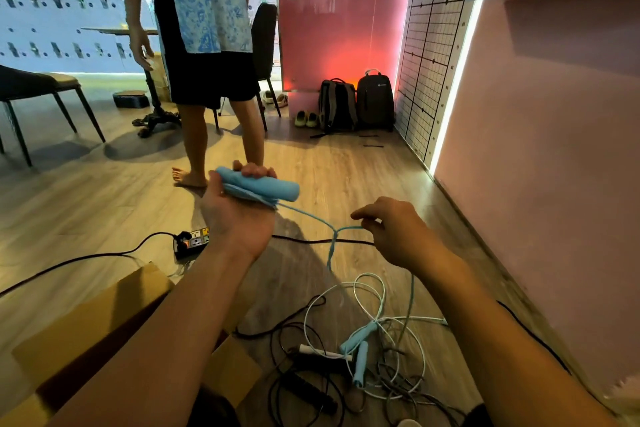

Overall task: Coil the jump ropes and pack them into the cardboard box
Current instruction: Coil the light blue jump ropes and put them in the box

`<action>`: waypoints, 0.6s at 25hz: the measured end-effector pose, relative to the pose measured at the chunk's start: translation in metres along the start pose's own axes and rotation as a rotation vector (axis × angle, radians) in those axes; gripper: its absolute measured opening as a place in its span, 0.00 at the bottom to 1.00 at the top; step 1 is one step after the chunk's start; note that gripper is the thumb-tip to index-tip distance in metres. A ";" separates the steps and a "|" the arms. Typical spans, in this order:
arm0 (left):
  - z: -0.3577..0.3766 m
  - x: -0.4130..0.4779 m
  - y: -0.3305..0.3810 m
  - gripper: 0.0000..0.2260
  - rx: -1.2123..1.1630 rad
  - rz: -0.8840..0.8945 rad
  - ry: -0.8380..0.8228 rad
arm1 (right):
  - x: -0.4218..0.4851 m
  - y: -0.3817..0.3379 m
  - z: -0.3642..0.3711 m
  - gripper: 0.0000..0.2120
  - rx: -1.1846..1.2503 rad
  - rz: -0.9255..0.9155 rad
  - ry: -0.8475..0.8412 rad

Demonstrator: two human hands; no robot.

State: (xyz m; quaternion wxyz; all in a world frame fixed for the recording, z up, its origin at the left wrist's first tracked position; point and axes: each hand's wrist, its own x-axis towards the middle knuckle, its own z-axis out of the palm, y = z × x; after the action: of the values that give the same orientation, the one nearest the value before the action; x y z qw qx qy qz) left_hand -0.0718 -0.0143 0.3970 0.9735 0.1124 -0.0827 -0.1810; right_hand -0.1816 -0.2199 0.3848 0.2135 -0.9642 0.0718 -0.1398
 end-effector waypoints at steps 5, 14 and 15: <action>-0.020 0.018 0.017 0.12 0.051 0.200 0.280 | -0.008 -0.003 -0.007 0.10 0.119 -0.025 -0.136; -0.036 0.024 0.027 0.11 0.401 0.355 0.512 | -0.011 0.015 -0.020 0.18 0.259 -0.028 0.106; -0.037 0.024 0.027 0.11 0.450 0.357 0.525 | -0.013 0.017 -0.022 0.16 0.236 -0.064 0.092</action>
State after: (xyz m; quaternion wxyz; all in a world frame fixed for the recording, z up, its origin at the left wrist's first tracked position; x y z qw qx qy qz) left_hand -0.0330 0.0080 0.3706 0.9288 0.3494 0.1133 0.0487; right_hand -0.2014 -0.2414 0.3933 0.3174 -0.9268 0.0337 -0.1980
